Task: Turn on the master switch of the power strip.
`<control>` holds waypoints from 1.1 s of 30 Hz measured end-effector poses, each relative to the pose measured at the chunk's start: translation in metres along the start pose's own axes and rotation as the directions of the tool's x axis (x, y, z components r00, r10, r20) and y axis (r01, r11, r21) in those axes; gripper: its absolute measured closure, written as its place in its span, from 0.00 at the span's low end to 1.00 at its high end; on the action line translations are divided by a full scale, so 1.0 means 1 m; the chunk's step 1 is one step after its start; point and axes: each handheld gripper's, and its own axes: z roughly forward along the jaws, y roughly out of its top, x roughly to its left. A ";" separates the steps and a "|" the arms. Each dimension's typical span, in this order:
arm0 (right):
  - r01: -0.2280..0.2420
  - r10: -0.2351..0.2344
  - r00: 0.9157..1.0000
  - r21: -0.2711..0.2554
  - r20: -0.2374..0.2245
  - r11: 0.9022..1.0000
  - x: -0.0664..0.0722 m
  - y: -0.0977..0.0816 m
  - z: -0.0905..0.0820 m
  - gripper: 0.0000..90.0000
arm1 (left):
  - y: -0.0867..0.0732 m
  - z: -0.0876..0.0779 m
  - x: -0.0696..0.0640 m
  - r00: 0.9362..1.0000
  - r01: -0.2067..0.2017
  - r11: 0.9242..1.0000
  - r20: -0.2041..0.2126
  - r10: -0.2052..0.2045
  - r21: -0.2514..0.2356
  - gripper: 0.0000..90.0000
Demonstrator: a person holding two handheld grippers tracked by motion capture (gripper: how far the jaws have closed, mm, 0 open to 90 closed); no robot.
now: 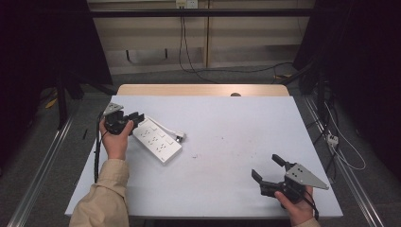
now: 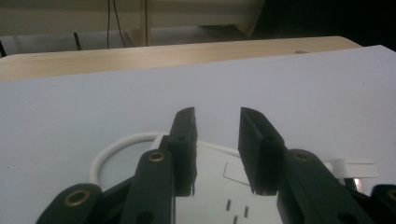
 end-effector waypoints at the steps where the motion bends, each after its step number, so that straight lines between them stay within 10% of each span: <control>1: -0.001 0.001 1.000 0.000 -0.001 1.000 0.000 0.000 0.000 0.08 | 0.000 0.000 0.000 1.000 -0.002 1.000 0.001 0.002 0.000 0.75; 33: -0.007 0.007 1.000 -0.001 -0.004 1.000 -0.001 0.000 0.000 0.08 | -0.008 0.012 0.012 0.998 0.009 0.998 -0.054 -0.006 0.056 0.90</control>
